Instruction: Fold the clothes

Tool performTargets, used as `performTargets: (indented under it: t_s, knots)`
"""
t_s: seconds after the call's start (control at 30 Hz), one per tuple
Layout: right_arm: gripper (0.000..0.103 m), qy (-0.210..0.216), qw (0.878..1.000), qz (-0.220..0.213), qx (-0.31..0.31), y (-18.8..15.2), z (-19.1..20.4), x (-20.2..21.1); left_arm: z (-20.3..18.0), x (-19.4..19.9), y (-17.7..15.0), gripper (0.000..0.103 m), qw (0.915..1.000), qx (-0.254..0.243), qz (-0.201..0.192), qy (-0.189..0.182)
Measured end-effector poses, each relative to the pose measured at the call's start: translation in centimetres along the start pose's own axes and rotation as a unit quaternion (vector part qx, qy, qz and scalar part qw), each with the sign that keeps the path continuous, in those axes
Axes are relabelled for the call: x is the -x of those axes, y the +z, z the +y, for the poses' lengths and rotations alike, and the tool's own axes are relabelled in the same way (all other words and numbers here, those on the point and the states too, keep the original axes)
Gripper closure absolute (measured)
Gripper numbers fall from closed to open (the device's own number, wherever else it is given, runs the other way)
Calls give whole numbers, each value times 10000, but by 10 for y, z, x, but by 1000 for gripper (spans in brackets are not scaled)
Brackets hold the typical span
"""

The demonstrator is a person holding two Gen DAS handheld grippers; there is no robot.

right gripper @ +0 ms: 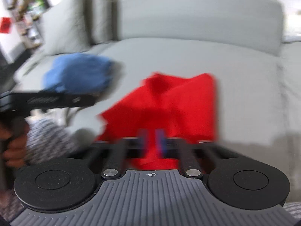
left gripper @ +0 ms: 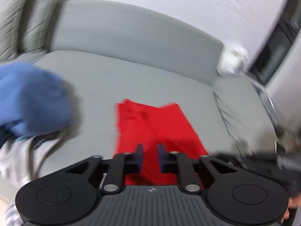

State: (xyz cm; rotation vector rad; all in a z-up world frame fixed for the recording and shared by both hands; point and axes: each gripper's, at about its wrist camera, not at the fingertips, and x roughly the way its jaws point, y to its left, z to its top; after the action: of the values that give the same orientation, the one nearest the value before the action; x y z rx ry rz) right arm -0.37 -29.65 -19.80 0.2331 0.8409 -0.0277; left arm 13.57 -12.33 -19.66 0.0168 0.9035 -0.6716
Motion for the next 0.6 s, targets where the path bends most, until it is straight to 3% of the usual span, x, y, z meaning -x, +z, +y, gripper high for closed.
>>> performTargets:
  t_s: [0.1,0.2,0.27,0.33,0.4,0.5,0.6]
  knots:
    - [99,-105,9999,-13,136,5,-1,-18,-6,-27,-9,99,9975,-85,476,517]
    - [94,-217,9981,417,404,-6,0,-41,11,-45,-30,101,9899,229,1035,947]
    - [92,-273,9955,718,555,-17,0,-54,19,-43,-30,98,9891,497,1044,914]
    - [92,-227,9953,711,613,-32,-4,-52,28,-41,-29,95,9868,740,1105,920]
    - [92,-221,9943,773,703,-38,-7,-44,33,-37,-30,95,9857,935,1082,895]
    - [91,-248,9933,818,772,-37,-12,-29,29,-18,-31,95,9890,1040,713,770]
    - [87,-267,9961,501,675,-28,-14,-14,6,-7,-24,92,9977,505,129,424]
